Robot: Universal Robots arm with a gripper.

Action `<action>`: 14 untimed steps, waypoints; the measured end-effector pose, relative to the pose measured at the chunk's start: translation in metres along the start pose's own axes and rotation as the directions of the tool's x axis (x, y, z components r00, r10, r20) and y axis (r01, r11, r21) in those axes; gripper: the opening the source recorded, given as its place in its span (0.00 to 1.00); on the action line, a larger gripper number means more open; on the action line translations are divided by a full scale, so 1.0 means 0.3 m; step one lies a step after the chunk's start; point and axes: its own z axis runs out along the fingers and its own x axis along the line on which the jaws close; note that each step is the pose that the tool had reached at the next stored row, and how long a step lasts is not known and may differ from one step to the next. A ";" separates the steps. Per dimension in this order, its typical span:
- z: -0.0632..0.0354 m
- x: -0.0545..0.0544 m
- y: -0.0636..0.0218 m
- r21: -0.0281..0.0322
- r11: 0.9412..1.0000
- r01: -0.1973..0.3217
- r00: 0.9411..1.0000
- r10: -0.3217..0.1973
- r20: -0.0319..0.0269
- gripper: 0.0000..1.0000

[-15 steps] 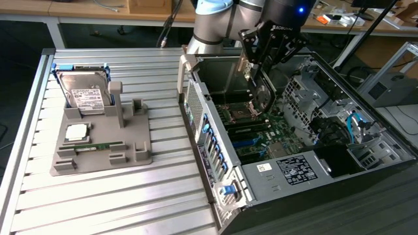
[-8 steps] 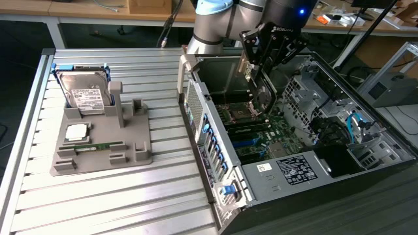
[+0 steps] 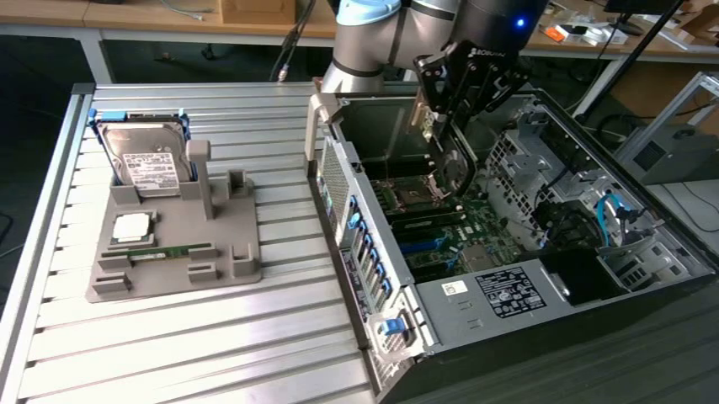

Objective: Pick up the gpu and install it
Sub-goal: 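Pick up the gpu and move the gpu toward the slot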

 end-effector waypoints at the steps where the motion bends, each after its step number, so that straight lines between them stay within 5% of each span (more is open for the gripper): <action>1: 0.001 -0.001 0.000 0.000 1.000 0.000 1.000 0.000 0.000 0.27; 14: 0.012 -0.012 -0.003 0.003 1.000 0.000 1.000 0.000 0.000 0.27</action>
